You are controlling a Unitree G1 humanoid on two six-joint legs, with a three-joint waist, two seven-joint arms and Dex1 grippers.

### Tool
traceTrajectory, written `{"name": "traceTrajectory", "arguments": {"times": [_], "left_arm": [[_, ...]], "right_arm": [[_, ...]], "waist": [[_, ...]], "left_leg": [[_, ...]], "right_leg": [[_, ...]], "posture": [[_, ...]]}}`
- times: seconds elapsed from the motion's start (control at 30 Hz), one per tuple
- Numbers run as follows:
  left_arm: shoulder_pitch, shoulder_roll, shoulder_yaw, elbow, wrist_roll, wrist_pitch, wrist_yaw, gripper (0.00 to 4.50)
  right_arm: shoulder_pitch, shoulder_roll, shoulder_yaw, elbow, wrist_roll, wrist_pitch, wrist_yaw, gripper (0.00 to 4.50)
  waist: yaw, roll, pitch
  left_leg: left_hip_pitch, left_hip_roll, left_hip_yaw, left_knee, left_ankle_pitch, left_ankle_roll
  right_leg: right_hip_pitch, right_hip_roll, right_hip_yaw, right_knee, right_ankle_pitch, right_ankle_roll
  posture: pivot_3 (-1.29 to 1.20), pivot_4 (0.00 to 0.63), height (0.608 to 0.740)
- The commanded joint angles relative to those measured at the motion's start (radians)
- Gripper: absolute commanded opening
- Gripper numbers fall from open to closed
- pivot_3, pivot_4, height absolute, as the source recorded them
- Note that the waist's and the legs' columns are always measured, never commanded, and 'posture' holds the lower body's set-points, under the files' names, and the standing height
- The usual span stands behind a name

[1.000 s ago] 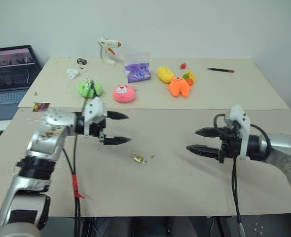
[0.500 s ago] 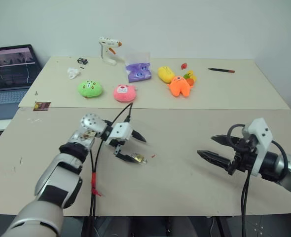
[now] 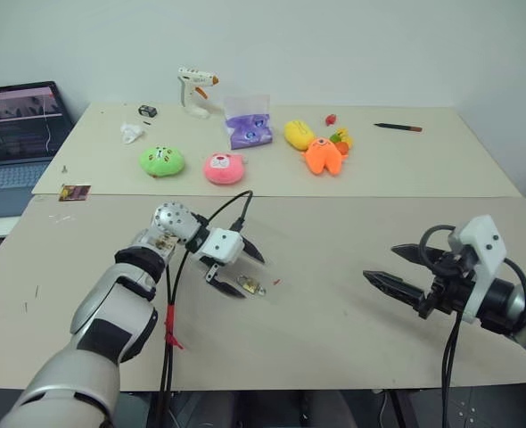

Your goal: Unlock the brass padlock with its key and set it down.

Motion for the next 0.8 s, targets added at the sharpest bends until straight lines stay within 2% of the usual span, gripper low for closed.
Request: {"name": "traceTrajectory", "arguments": {"times": [0.03,0.2,0.3,0.4,0.47,0.53,0.6,0.77,0.8], "left_arm": [[-0.021,0.002,0.014,0.023,0.033,-0.019,-0.003,4.50],[-0.002,-0.009,0.004,0.011,0.032,-0.029,-0.003,4.50],[0.007,-0.012,-0.008,0.003,0.017,-0.019,-0.003,3.79],[0.017,-0.008,-0.041,-0.014,-0.008,-0.003,-0.003,2.70],[0.021,-0.006,-0.056,-0.022,-0.019,0.002,-0.003,2.14],[0.023,-0.004,-0.070,-0.029,-0.032,0.008,-0.003,1.29],[0.025,-0.004,-0.082,-0.036,-0.043,0.014,-0.003,0.81],[0.033,-0.015,-0.076,-0.045,-0.057,0.029,-0.003,0.81],[0.033,-0.025,-0.045,-0.038,-0.051,0.033,-0.003,0.81]], "right_arm": [[-0.027,-0.020,-0.015,-0.006,0.002,-0.014,-0.008,4.47],[-0.031,-0.028,-0.006,0.003,-0.012,-0.018,-0.003,4.47],[-0.032,-0.033,-0.005,0.009,-0.023,-0.021,0.001,4.50],[-0.031,-0.033,-0.006,0.009,-0.028,-0.021,0.003,4.50],[-0.030,-0.032,-0.008,0.008,-0.030,-0.020,0.003,4.50],[-0.028,-0.031,-0.010,0.006,-0.033,-0.020,0.004,4.50],[-0.027,-0.030,-0.011,0.005,-0.035,-0.019,0.004,4.50],[-0.023,-0.030,-0.008,0.006,-0.049,-0.019,0.005,4.50],[-0.025,-0.029,-0.004,0.005,-0.048,-0.019,0.007,4.50]], "waist": [[0.000,0.000,0.000],[0.001,0.000,0.000],[0.001,0.000,0.000],[0.004,0.000,0.000],[0.006,0.000,0.000],[0.009,0.000,0.000],[0.009,0.000,0.000],[0.011,0.000,0.000],[0.012,0.000,0.000]], "left_leg": [[0.000,0.000,0.000,0.000,0.000,0.000],[0.000,0.000,0.000,0.000,0.000,0.000],[0.000,0.000,0.000,0.000,0.000,0.000],[0.001,0.000,0.000,0.001,0.000,0.000],[0.001,0.000,0.000,0.001,0.000,0.000],[0.001,0.000,-0.001,0.002,0.000,0.000],[0.001,0.000,-0.001,0.002,0.000,0.000],[0.001,0.000,-0.001,0.002,-0.001,0.001],[0.000,0.000,-0.001,0.002,-0.001,0.001]], "right_leg": [[0.000,0.000,0.000,0.000,0.000,0.000],[0.001,0.000,0.000,0.000,0.000,0.000],[0.001,0.000,0.000,0.000,0.000,0.000],[0.001,0.000,0.000,0.000,0.000,0.000],[0.002,0.000,0.000,0.000,0.000,0.000],[0.002,0.000,0.000,0.000,0.000,0.001],[0.002,0.000,0.000,0.000,0.000,0.001],[0.002,0.000,0.000,0.000,0.000,0.001],[0.002,0.000,0.000,0.000,0.000,0.001]], "posture": [[0.00,0.150,0.739],[0.00,0.150,0.739],[0.00,0.150,0.739],[0.00,0.150,0.739],[0.00,0.150,0.739],[0.00,0.150,0.739],[0.00,0.150,0.739],[0.00,0.150,0.739],[0.00,0.150,0.739]]}}
